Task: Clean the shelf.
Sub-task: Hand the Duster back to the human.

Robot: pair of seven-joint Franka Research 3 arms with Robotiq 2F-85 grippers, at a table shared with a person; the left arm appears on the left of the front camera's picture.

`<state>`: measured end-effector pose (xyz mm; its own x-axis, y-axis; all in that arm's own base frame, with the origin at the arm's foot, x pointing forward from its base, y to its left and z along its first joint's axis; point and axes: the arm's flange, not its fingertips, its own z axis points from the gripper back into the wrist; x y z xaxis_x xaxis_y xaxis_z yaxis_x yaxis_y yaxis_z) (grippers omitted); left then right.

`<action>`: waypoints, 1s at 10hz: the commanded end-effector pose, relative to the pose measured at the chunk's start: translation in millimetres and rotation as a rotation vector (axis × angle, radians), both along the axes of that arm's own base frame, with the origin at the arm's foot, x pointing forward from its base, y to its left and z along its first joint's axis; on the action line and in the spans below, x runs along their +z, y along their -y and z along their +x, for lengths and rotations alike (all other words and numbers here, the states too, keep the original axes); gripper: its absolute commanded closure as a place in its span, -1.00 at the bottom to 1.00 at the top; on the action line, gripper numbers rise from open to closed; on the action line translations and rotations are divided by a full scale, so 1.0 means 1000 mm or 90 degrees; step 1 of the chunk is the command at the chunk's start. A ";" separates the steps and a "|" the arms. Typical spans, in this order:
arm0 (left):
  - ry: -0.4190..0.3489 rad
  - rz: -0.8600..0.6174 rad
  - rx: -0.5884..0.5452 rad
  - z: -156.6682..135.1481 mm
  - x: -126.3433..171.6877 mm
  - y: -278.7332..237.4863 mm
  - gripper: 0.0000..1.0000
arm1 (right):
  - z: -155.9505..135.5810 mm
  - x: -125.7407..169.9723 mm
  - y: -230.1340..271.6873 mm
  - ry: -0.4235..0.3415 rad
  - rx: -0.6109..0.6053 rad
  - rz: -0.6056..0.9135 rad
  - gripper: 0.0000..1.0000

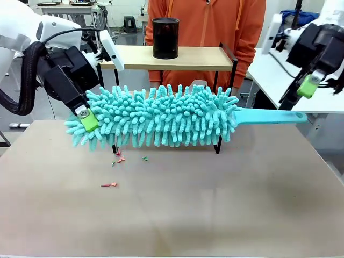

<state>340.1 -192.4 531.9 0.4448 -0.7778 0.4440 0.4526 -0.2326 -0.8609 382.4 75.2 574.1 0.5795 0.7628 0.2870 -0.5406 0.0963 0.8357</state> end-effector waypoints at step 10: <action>-0.007 -0.042 0.077 0.022 -0.001 -0.086 1.00 | -0.072 -0.105 0.205 -0.094 -0.680 0.217 -1.00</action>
<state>363.4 -108.7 527.0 0.5386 -0.7099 0.4538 0.4595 -0.2039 -0.8644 295.9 -126.1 443.7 0.9271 -0.3040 0.2191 -0.1757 0.1639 0.9707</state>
